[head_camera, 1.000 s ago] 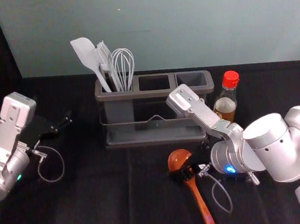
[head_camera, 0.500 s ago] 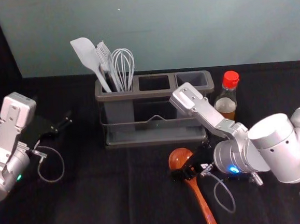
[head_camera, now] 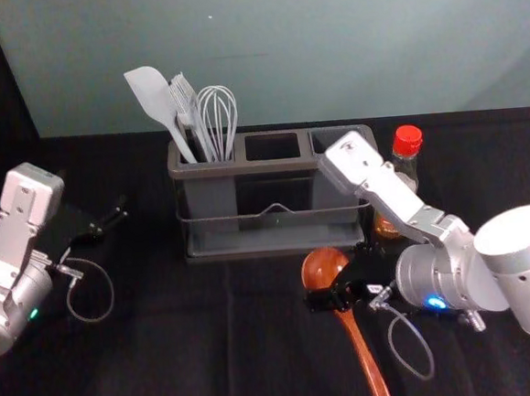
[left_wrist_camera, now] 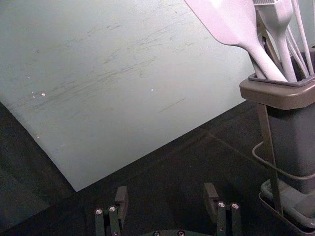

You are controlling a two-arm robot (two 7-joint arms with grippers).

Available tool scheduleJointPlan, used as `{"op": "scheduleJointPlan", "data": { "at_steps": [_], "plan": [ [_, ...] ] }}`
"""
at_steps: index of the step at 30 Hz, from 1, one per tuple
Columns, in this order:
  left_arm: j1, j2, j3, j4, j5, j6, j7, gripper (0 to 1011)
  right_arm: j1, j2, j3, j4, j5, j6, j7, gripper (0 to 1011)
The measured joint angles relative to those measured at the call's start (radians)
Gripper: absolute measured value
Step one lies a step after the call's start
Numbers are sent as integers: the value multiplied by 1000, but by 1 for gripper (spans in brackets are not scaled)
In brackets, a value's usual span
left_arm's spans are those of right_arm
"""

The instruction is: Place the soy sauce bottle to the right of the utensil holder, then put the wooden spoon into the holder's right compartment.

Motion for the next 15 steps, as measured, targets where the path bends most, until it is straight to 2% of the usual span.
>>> {"op": "scheduleJointPlan", "data": {
  "at_steps": [4,8,9,14,15],
  "plan": [
    [0,0,0,0,0,0,0,1005,-39,7,34,-45,5,-39,1,856],
    [0,0,0,0,0,0,0,1005,-89,19,77,-93,19,-110,8,856],
    [0,0,0,0,0,0,0,1005,-89,19,77,-93,19,-110,8,856],
    [0,0,0,0,0,0,0,1005,-138,50,107,-149,30,-196,8,856],
    [0,0,0,0,0,0,0,1005,-138,50,107,-149,30,-196,8,856]
  ]
}}
